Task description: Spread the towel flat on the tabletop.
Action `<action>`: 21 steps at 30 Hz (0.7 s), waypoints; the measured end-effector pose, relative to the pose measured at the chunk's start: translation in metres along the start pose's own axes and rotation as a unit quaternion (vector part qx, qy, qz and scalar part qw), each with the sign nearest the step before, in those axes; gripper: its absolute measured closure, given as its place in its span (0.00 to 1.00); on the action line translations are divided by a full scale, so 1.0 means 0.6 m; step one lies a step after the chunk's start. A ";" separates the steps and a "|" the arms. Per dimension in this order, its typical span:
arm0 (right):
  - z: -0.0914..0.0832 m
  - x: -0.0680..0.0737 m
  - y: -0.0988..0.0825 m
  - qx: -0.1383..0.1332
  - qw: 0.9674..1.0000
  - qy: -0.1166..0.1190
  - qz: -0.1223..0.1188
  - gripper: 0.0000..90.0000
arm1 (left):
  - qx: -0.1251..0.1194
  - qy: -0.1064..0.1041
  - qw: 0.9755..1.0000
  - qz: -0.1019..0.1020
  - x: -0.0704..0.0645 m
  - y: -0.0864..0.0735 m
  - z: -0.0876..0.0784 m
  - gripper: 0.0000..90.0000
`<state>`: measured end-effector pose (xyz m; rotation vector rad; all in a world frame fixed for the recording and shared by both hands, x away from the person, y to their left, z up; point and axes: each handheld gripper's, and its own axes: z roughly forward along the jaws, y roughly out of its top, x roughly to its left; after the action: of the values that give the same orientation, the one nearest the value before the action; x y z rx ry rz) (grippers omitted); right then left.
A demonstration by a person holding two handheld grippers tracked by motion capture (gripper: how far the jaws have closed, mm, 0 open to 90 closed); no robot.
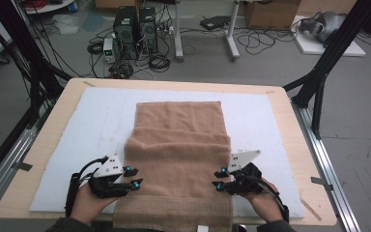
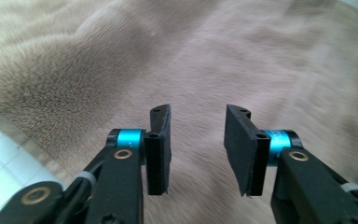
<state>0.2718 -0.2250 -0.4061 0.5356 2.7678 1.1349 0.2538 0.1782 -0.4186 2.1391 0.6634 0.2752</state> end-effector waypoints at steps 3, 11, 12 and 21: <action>0.024 -0.028 0.001 0.006 1.000 -0.005 0.015 0.69 | 0.021 0.005 1.000 -0.016 0.020 -0.005 0.031 0.65; 0.062 -0.052 -0.007 0.020 0.999 0.008 0.027 0.89 | 0.031 0.009 0.999 -0.009 0.022 -0.016 0.046 0.84; 0.062 -0.049 -0.007 0.020 1.000 0.010 0.022 0.92 | 0.029 0.009 0.999 -0.010 0.021 -0.017 0.046 0.90; 0.053 -0.020 -0.005 0.020 1.000 0.023 0.007 0.95 | 0.033 -0.016 0.999 0.001 0.001 -0.026 0.022 0.94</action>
<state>0.2895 -0.2103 -0.4319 0.5397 2.8358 1.1090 0.2541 0.1772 -0.4392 2.2035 0.6591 0.2223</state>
